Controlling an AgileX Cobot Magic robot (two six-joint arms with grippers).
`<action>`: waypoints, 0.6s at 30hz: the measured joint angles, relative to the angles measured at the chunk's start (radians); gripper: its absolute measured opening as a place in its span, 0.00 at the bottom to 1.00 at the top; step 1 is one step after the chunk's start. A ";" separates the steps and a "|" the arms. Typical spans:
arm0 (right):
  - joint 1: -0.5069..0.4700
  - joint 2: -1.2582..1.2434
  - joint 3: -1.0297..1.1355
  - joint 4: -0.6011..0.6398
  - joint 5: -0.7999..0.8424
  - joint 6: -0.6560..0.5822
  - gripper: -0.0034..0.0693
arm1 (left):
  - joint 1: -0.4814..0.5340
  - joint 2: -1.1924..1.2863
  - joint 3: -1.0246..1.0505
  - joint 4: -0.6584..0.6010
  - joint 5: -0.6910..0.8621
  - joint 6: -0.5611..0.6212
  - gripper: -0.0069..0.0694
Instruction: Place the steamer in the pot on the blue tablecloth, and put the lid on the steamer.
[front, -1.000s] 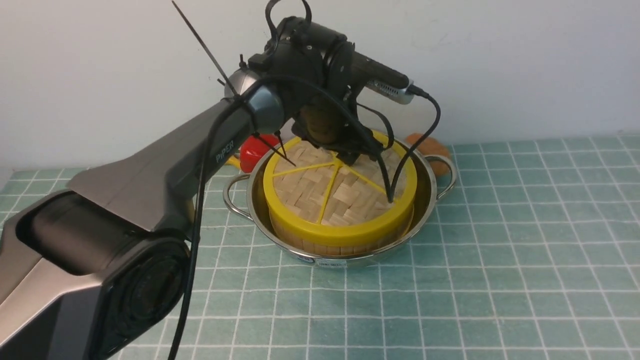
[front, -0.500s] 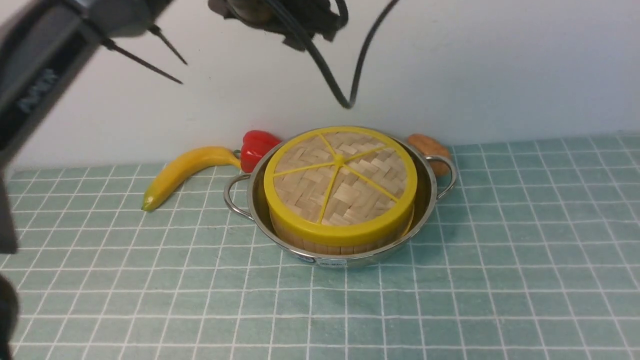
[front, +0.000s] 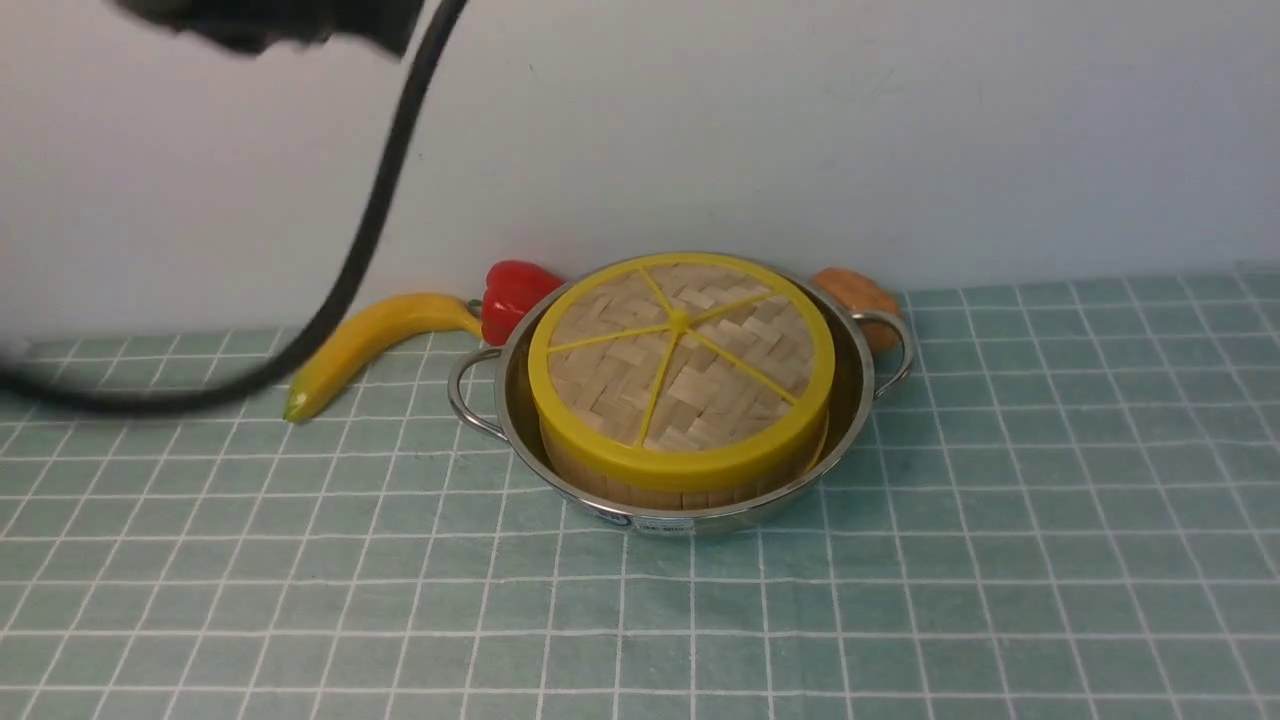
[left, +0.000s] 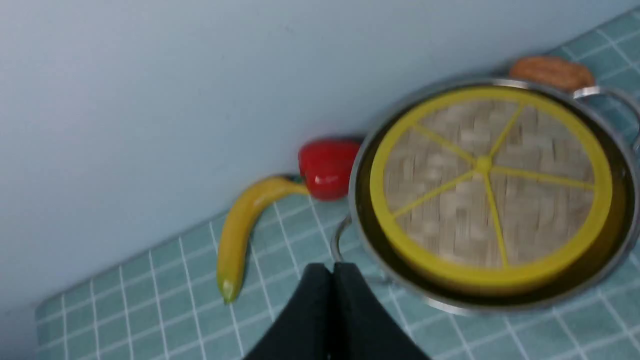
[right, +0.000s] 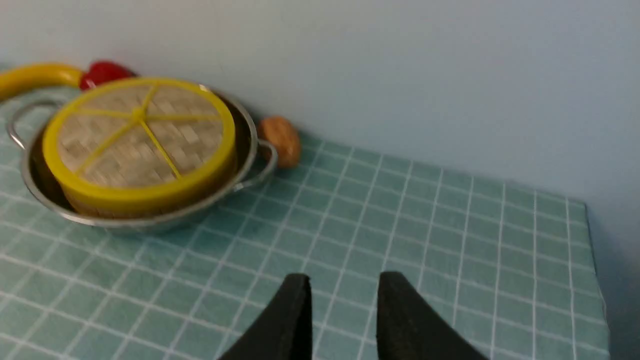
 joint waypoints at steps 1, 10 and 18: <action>0.000 -0.026 0.058 -0.010 -0.015 0.007 0.30 | 0.000 -0.051 0.076 0.000 -0.003 -0.007 0.06; 0.000 -0.148 0.433 -0.058 -0.146 0.051 0.05 | 0.000 -0.467 0.689 -0.062 -0.188 -0.117 0.06; 0.000 -0.150 0.484 -0.011 -0.206 0.078 0.03 | 0.000 -0.723 0.890 -0.127 -0.219 -0.147 0.07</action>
